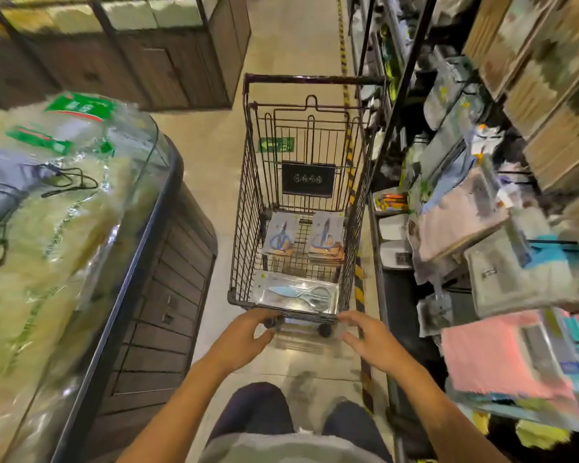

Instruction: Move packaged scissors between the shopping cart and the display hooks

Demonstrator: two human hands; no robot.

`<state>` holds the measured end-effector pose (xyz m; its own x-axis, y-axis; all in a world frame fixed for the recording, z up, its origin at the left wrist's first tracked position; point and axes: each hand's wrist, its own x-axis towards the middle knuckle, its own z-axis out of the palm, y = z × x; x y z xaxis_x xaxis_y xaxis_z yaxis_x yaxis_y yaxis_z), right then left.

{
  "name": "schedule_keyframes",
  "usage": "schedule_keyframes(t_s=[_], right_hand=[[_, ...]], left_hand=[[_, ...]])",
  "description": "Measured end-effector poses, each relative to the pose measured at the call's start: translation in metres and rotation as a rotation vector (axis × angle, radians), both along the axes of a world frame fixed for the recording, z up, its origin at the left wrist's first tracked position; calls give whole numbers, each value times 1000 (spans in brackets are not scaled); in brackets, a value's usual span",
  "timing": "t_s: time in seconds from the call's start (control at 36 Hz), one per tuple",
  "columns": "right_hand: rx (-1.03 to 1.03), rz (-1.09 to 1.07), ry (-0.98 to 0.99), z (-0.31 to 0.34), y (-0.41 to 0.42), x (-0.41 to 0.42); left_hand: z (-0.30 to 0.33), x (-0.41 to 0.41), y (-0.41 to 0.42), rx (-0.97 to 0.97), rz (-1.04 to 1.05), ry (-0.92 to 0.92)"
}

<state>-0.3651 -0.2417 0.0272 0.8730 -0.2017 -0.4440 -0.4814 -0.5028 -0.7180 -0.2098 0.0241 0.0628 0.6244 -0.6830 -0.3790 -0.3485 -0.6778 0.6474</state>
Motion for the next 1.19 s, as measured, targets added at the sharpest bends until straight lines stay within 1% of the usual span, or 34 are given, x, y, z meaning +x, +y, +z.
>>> schedule_keyframes(t_s=[0.14, 0.31, 0.42, 0.56, 0.72, 0.83, 0.97, 1.08, 1.19], right_hand=[[1, 53, 26, -11, -14, 24], [-20, 83, 114, -23, -28, 66], [-19, 16, 177, -35, -31, 87], [-56, 10, 262, -43, -32, 116], [-50, -31, 317, -49, -33, 149], [0, -63, 330, -60, -35, 162], [42, -27, 383, -96, -35, 179], [-39, 20, 369, -148, -34, 188], [-108, 102, 275, -194, -29, 197]], left_hand=[[-4, 19, -14, -7, 27, 63], [-34, 63, -15, 60, 30, 95], [-55, 101, -20, 69, -14, 161], [-73, 140, -30, 99, -46, 215], [-92, 178, -49, 158, -190, 224], [-105, 192, -64, 169, -170, 278], [-130, 196, -74, 209, -127, 274], [-167, 199, -73, 238, -84, 319], [-204, 197, -72, 276, -89, 329]])
